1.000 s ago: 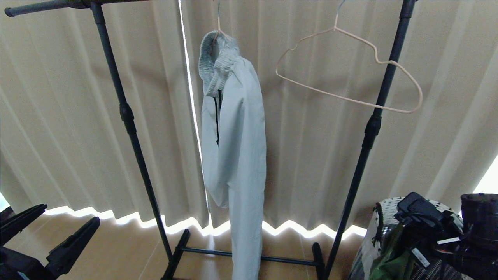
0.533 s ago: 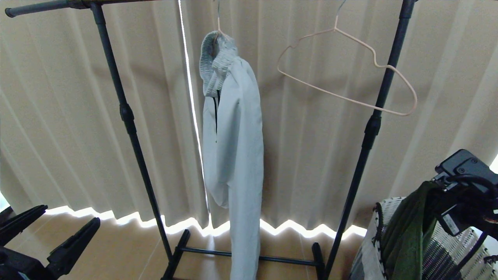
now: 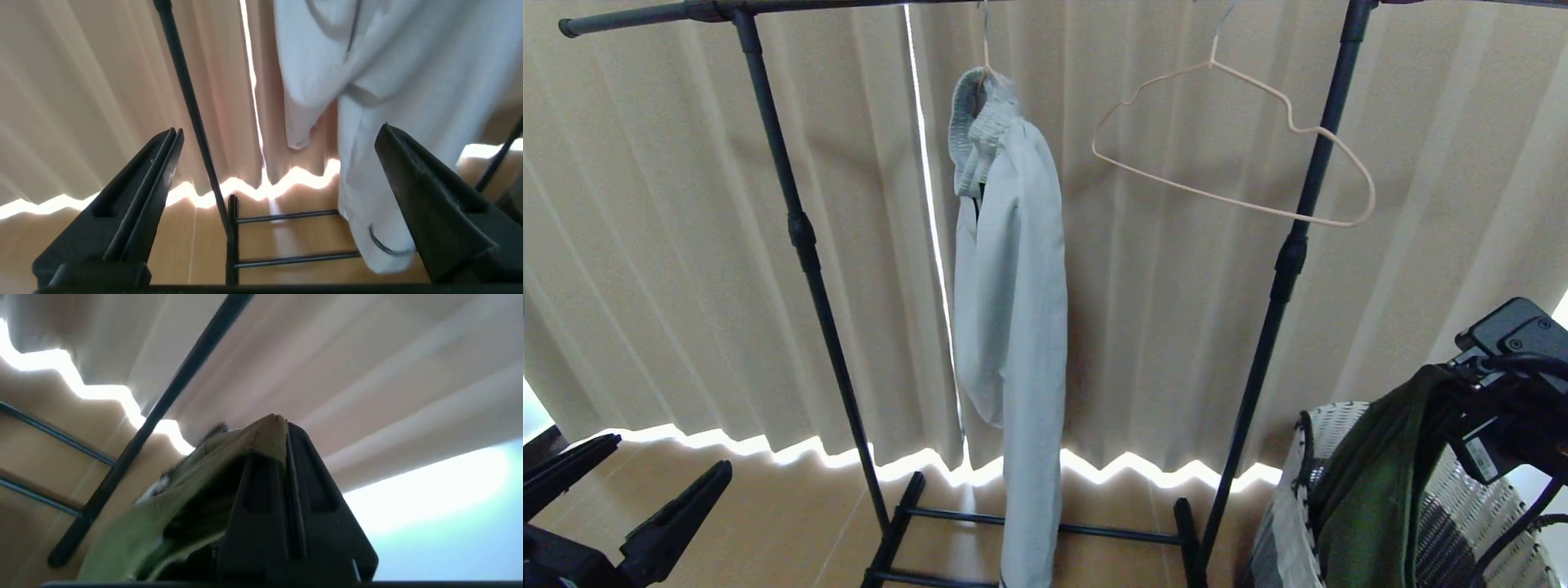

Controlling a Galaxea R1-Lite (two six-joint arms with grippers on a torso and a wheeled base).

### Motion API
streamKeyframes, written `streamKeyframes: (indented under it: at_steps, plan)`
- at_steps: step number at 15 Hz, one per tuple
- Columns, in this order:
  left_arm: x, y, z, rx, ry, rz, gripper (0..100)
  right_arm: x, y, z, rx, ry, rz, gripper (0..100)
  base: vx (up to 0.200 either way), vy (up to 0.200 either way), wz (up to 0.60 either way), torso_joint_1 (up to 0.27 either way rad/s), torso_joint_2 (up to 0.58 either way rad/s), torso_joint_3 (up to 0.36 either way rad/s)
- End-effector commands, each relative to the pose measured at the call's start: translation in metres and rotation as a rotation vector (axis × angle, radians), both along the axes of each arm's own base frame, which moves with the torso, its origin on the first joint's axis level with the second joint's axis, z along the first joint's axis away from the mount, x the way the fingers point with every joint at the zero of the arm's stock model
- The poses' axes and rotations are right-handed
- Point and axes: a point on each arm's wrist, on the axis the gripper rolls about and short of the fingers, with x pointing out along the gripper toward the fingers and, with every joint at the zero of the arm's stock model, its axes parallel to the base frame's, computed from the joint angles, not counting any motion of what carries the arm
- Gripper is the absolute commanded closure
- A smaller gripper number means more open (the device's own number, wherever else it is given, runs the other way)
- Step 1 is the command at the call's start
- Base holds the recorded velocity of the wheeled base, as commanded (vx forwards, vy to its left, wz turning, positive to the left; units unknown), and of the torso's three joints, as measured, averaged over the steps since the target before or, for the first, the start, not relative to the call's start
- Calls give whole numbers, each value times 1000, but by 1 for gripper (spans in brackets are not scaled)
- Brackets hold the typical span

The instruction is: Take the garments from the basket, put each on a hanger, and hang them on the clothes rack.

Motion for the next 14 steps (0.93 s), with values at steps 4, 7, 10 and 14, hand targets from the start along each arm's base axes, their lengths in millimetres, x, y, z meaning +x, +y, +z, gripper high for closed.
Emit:
streamKeyframes:
  at_steps: [4, 7, 10, 14]
  plan:
    - [-1, 0, -1, 3, 4, -4, 0, 1, 3, 4, -49, -6, 34, 100, -200, 0, 0, 2, 5, 2]
    - [-13, -8, -3, -9, -33, -115, 0, 6, 22, 11, -47, -24, 129, 100, 0, 0, 0, 0, 0, 0]
    - [-23, -21, -5, -20, -39, -331, 0, 19, 39, 30, -33, -79, 190, 100, 0, 0, 0, 0, 0, 0]
    - [-22, -32, -5, 1, -1, -459, 0, 21, 75, 49, 23, -134, 336, 100, 0, 0, 0, 0, 0, 0]
